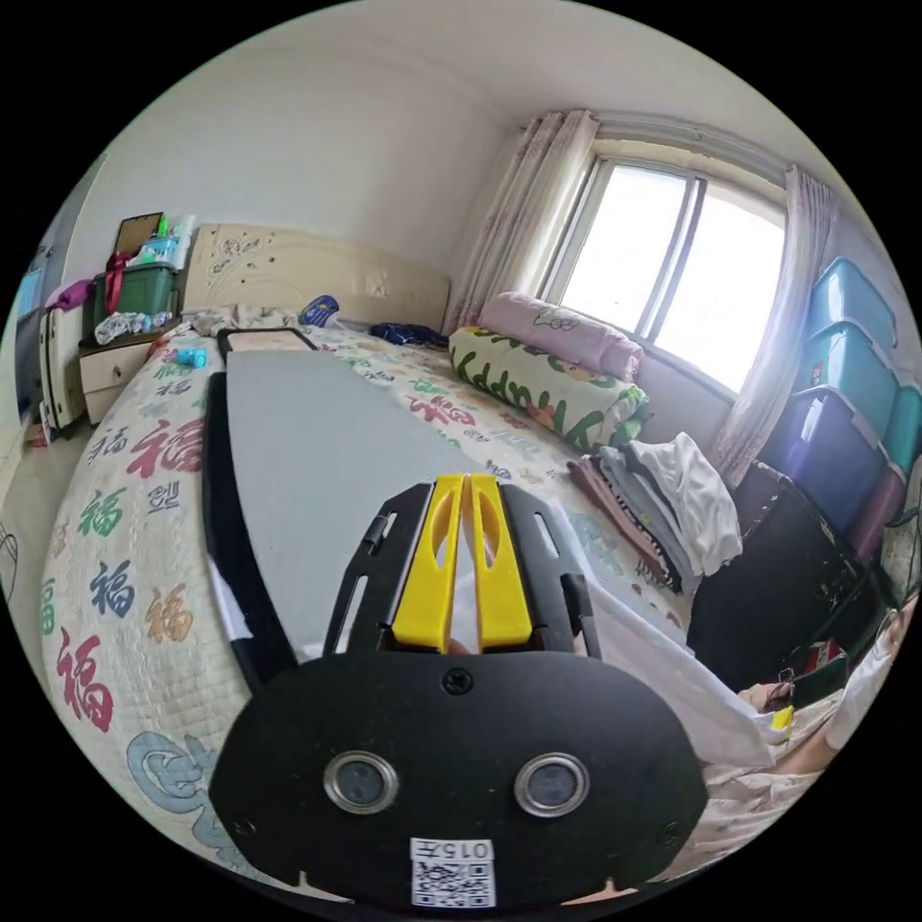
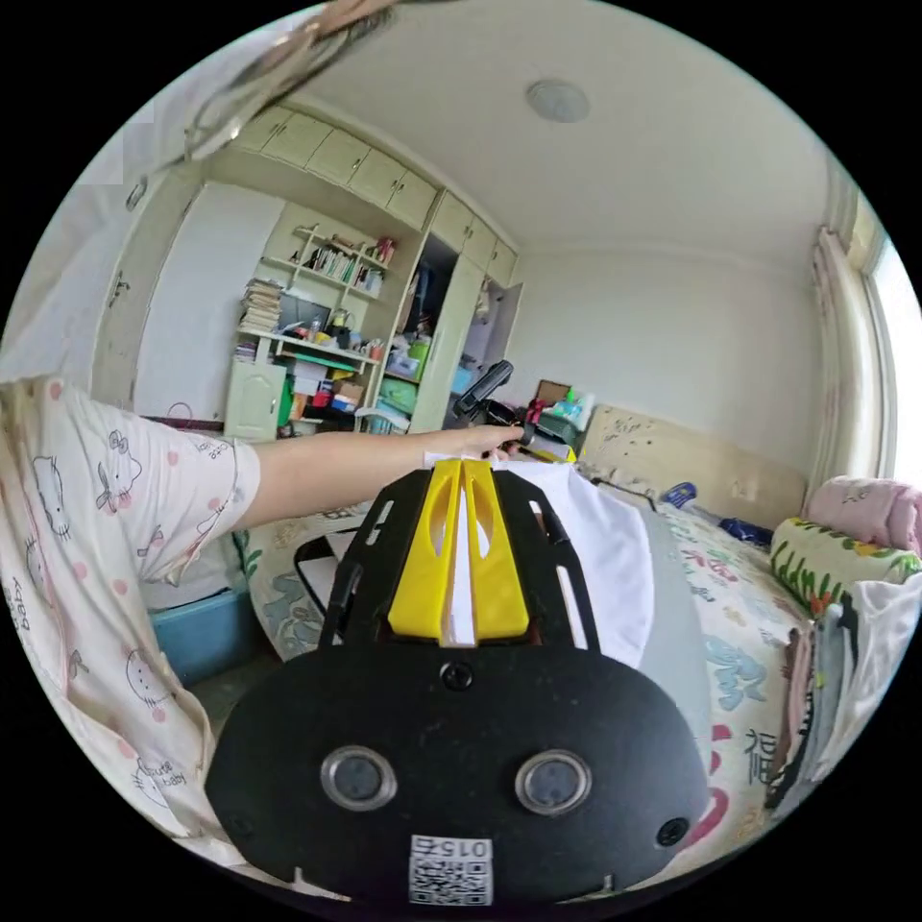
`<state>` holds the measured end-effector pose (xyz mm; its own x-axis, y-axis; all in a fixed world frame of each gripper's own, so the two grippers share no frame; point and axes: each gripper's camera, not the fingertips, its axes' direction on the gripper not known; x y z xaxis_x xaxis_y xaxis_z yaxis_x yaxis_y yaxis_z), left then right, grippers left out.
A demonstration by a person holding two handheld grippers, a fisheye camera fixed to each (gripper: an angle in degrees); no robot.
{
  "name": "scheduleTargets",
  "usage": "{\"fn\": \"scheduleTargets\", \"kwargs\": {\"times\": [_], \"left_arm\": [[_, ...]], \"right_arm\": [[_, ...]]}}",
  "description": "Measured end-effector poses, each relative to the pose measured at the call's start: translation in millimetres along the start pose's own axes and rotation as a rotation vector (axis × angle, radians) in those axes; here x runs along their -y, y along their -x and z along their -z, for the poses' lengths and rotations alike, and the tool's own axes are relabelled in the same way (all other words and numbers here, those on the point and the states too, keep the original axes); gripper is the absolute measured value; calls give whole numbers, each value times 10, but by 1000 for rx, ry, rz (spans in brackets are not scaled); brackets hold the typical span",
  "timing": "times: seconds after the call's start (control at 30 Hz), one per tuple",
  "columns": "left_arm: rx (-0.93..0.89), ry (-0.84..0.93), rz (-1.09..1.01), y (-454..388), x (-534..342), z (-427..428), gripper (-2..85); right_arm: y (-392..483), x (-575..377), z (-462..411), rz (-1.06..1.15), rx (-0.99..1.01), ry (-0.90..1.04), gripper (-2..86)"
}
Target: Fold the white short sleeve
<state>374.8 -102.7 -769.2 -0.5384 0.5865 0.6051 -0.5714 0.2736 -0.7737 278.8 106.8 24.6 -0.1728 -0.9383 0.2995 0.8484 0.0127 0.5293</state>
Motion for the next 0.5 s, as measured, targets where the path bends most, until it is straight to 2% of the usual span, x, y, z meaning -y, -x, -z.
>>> {"fn": "scheduleTargets", "kwargs": {"times": [0.1, 0.17, 0.27, 0.4, 0.5], "left_arm": [[-35, 35, 46, 454, -746, -291, 4], [-63, 35, 54, 515, -1051, -484, 4], [-82, 19, 23, 339, -1423, -749, 4], [-38, 34, -24, -27, -1887, -983, 4], [21, 58, -37, -321, -2104, -1142, 4]], "right_arm": [[299, 3, -376, 21, 55, 101, -4], [431, 21, -459, 37, 34, 102, -4], [478, 43, -618, 14, 109, 164, -4], [454, -27, -805, -84, 232, 190, -4], [572, -111, -1035, -96, 253, 222, -3]]}}
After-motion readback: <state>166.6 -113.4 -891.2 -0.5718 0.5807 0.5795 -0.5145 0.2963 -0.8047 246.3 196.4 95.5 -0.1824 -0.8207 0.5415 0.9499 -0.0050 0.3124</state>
